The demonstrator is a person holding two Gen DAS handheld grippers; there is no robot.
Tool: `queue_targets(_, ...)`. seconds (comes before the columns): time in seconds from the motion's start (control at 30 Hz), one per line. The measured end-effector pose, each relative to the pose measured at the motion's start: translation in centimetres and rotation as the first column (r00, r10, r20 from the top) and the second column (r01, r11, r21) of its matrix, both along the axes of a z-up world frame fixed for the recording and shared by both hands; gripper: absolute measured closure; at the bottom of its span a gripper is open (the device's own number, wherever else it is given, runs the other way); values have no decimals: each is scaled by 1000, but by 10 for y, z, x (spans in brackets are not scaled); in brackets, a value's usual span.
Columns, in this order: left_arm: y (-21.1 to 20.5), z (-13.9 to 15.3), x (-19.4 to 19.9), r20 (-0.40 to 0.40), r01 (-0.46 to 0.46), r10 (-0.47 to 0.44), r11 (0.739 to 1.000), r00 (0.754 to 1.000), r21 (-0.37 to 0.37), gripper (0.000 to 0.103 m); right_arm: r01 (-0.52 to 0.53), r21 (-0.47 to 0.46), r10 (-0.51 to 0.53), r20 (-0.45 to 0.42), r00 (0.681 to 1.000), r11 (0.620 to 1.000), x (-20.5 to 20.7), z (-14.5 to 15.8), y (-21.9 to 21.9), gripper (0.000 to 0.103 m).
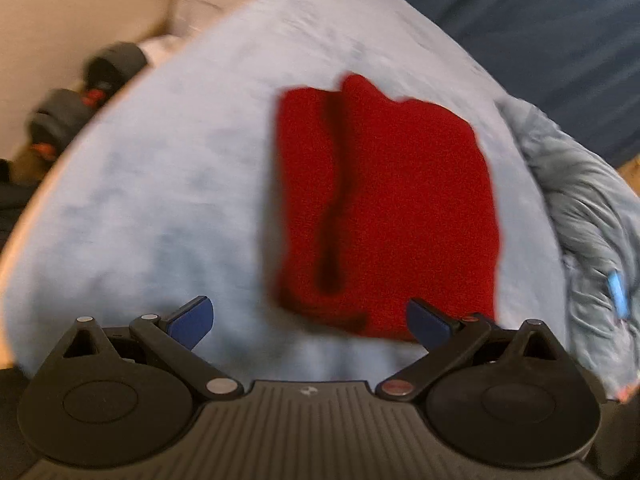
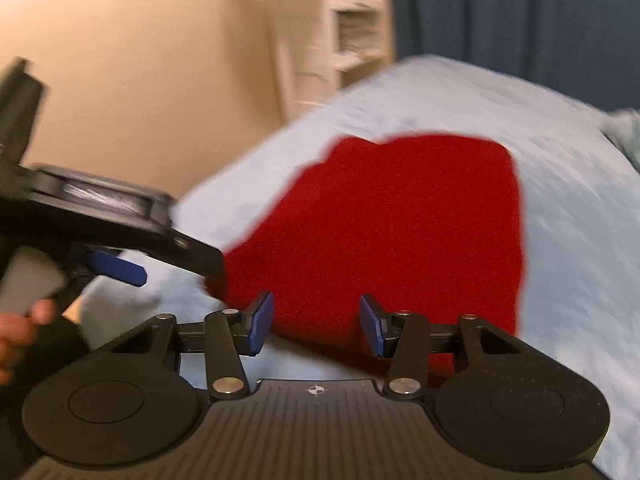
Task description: Fold small clothes
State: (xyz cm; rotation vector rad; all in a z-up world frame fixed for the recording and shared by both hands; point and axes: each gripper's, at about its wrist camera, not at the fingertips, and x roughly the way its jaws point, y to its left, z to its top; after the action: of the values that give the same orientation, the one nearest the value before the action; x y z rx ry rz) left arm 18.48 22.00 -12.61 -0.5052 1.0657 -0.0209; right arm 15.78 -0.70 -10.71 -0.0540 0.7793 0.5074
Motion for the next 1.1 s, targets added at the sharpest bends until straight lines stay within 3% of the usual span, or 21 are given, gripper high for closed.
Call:
queue_targets(0.07, -9, -9, 17, -42, 29, -28, 999, 999, 26, 2, 40, 22, -40, -18, 999, 999, 0, -2, -10, 54)
queue_targets(0.1, -12, -16, 24, -62, 29, -26, 999, 998, 46, 13, 49, 26, -49, -18, 999, 998, -2, -2, -13, 56)
queue_targets(0.13, -12, -18, 27, -65, 27, -23, 998, 998, 50, 64, 50, 29, -49, -14, 999, 998, -3, 0, -14, 57)
queue_targets(0.2, -7, -10, 26, -28, 11, -11, 1000, 1000, 15, 69, 33, 38, -33, 5, 999, 999, -10, 6, -18, 63)
queue_targets(0.3, 2, -3, 18, 33, -19, 18, 999, 999, 40, 64, 14, 56, -17, 55, 998, 998, -18, 11, -23, 65)
queue_targets(0.37, 6, -28, 22, -45, -49, 51, 997, 998, 59, 31, 27, 33, -28, 42, 999, 999, -12, 4, -23, 65)
queue_targets(0.43, 9, -43, 23, -65, -77, 82, 994, 994, 83, 10, 10, -20, -11, -31, 999, 1000, -1, -16, -19, 65)
queue_targets(0.47, 9, -43, 21, -69, -89, 95, 991, 993, 96, 6, -14, -57, 10, -72, 997, 998, 2, -27, -15, 65)
queue_targets(0.53, 3, -33, 19, -83, -69, 79, 991, 993, 118, 5, -37, -106, 29, -78, 997, 994, -1, -29, -12, 65)
queue_targets(0.63, -12, 0, 4, -47, -16, 29, 968, 998, 252, 0, -30, -41, 27, -79, 996, 999, -13, -4, -19, 62)
queue_targets(0.7, -27, 14, -9, -44, 29, -15, 940, 999, 340, 0, 7, -4, -7, -81, 997, 1000, -25, 18, -30, 48)
queue_targets(0.77, -42, 24, -22, -49, 68, -54, 920, 997, 386, 0, 47, 15, -46, -74, 996, 999, -33, 34, -40, 43)
queue_targets(0.93, -65, 45, -61, -5, 84, -89, 909, 996, 408, 0, 124, 3, -123, -40, 992, 992, -70, 64, -59, 40)
queue_targets(1.1, -85, 61, -93, 20, 102, -124, 892, 992, 440, 0, 152, -46, -151, 31, 988, 987, -96, 71, -75, 38)
